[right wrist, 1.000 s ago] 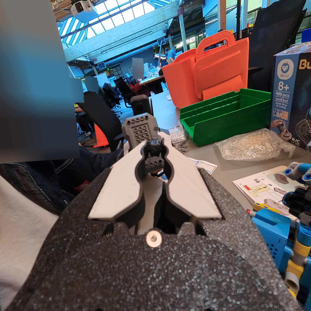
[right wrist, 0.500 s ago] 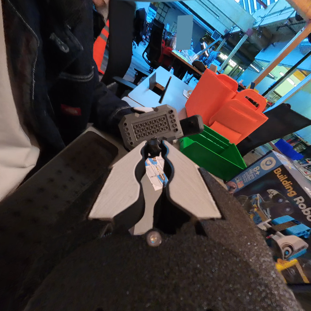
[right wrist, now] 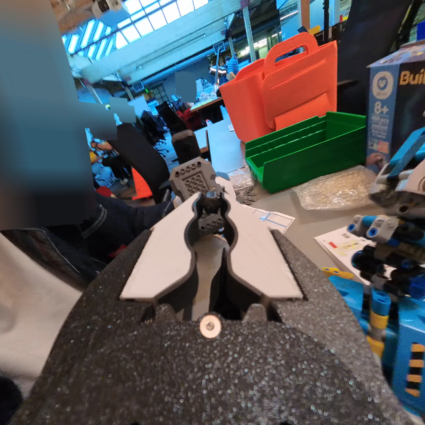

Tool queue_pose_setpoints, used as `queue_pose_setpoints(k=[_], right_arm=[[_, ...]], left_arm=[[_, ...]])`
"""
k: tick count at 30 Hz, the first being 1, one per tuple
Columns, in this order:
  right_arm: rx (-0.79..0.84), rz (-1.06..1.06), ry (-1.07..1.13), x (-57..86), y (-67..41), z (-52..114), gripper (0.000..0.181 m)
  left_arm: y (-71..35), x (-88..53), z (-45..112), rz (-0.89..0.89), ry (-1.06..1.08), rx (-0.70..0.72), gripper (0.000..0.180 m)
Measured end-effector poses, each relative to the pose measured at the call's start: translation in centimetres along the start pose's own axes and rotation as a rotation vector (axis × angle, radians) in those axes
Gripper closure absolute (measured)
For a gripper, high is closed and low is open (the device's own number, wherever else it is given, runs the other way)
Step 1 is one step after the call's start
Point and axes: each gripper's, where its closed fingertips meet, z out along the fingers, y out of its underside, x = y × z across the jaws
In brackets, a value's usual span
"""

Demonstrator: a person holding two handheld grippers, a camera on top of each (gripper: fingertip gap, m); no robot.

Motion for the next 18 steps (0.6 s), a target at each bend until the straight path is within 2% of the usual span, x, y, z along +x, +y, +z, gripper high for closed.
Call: queue_pose_setpoints(k=[18], right_arm=[[-0.038,0.046,0.004,0.3,1.3,0.7,0.168]], left_arm=[[0.9,0.9,0.5,0.028,0.018,-0.049,0.111]])
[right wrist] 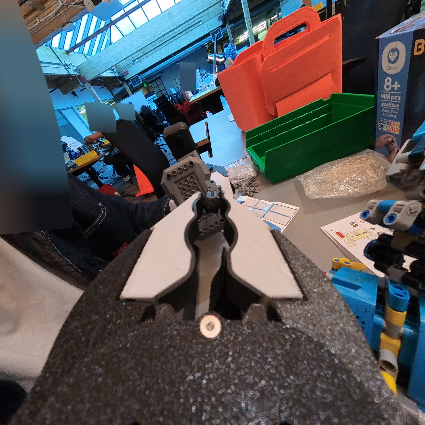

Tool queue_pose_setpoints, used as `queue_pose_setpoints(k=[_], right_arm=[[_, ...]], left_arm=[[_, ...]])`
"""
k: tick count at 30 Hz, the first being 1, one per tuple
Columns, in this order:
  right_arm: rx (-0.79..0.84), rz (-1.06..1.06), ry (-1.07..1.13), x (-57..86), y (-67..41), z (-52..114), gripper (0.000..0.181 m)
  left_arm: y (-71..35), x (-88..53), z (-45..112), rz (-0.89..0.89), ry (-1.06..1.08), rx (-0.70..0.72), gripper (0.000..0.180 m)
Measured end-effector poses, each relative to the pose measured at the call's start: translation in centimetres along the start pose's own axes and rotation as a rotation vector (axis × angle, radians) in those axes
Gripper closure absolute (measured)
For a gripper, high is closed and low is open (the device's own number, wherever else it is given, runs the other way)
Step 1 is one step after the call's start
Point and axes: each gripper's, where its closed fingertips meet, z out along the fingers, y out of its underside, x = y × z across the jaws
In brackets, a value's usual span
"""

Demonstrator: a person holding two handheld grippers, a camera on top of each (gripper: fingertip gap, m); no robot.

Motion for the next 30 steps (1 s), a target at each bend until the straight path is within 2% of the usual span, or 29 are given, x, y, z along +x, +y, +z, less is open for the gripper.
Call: queue_pose_setpoints(k=[30], right_arm=[[-0.013,0.001,0.0,-0.01,0.18,0.08,0.168]], left_arm=[[0.35,0.04,0.12,-0.028,0.018,-0.018,0.11]])
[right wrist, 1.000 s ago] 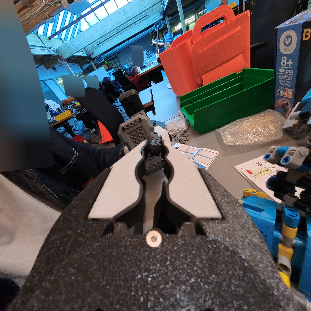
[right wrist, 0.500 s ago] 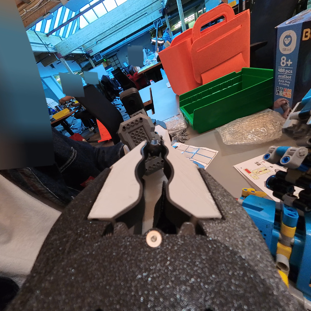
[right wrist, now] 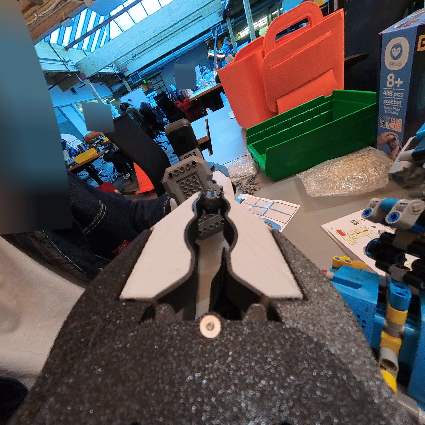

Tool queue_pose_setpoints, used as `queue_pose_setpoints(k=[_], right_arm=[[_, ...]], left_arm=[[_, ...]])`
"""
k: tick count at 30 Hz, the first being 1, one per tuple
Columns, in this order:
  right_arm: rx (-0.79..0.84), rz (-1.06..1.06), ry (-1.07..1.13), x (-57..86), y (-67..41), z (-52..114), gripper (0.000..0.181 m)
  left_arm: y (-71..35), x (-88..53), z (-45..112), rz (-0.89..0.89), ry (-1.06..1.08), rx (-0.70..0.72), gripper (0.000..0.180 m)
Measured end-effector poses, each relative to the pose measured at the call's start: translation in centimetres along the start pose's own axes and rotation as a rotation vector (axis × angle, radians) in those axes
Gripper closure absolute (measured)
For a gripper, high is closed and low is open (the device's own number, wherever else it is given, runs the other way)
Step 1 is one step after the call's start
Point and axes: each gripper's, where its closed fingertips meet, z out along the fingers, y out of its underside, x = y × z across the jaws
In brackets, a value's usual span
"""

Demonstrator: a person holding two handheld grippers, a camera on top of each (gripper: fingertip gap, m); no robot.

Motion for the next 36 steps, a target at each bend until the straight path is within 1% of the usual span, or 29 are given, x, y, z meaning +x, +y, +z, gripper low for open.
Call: queue_pose_setpoints(k=[14,26,28,30,33,36], right_arm=[[-0.006,-0.002,-0.009,-0.2,0.0,-0.1,0.168],[-0.026,-0.018,-0.025,-0.4,0.3,-0.2,0.168],[-0.038,-0.075,-0.063,-1.2,0.5,-0.3,0.168],[-0.057,-0.208,-0.093,-2.4,0.6,-0.3,0.168],[-0.087,-0.593,-0.096,-5.1,0.8,-0.3,0.167],[-0.084,-0.908,-0.137,-7.8,0.5,-0.8,0.167]], left_arm=[[-0.1,-0.1,0.0,0.0,-0.004,0.005,0.11],[0.0,0.7,-0.1,-0.017,0.035,-0.003,0.11],[-0.4,2.0,-0.2,-0.104,0.142,0.01,0.111],[-0.9,3.3,-0.5,-0.254,0.273,0.031,0.11],[-2.3,5.1,-1.2,-0.533,0.475,0.043,0.111],[-3.9,6.9,-1.5,-0.67,0.583,-0.003,0.111]])
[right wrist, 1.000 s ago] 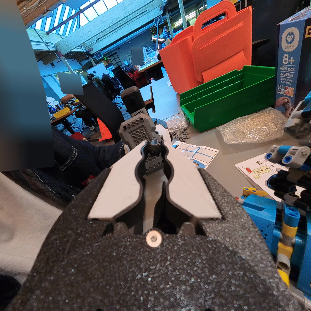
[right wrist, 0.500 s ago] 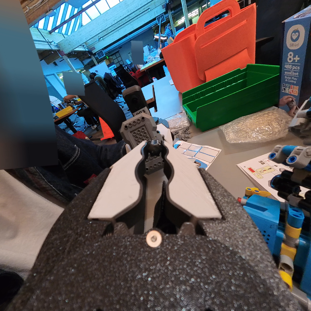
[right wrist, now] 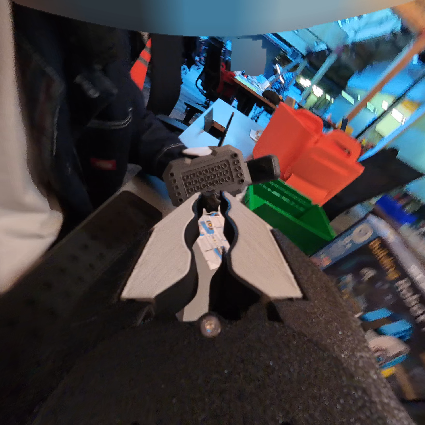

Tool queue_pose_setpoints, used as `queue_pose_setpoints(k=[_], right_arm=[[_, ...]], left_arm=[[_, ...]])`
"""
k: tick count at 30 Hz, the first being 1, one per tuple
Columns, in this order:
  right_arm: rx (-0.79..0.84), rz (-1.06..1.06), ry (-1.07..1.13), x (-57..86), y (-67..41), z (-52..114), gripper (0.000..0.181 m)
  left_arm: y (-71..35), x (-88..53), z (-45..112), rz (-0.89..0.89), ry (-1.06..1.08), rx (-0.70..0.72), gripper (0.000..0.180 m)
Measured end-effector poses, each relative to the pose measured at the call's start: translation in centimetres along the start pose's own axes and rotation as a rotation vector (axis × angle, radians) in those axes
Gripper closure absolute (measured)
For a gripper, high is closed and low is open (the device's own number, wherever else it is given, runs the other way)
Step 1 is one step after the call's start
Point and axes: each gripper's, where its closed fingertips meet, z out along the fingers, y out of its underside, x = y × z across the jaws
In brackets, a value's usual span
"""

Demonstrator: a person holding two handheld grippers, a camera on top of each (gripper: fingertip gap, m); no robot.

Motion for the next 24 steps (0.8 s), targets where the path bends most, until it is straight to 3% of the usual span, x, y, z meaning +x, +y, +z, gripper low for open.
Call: queue_pose_setpoints(k=[3,7,11,13,16,19,24], right_arm=[[-0.01,-0.307,-0.033,-1.1,-1.1,-0.3,0.168],[-0.076,-0.326,-0.058,-0.7,-0.4,0.0,0.168],[-0.02,0.042,0.046,1.3,0.1,-0.4,0.168],[0.024,0.372,0.115,2.6,0.7,-0.9,0.168],[0.234,0.891,0.132,2.7,1.0,-1.2,0.168],[0.326,1.169,0.215,1.2,3.1,-1.0,0.168],[0.356,1.404,0.264,-3.6,5.8,-0.5,0.168]], left_arm=[[-0.4,1.0,0.6,-0.151,0.036,-0.02,0.11],[-0.2,-0.5,0.2,-0.204,-0.058,-0.011,0.111],[0.2,-2.9,-1.6,0.096,-0.344,0.025,0.111],[0.6,-4.1,-2.5,0.337,-0.548,0.008,0.111],[1.5,-4.9,-2.8,0.656,-0.797,-0.047,0.111],[3.1,-5.0,-1.6,0.8,-0.911,-0.104,0.11],[6.4,-5.5,0.1,0.866,-0.96,-0.25,0.11]])
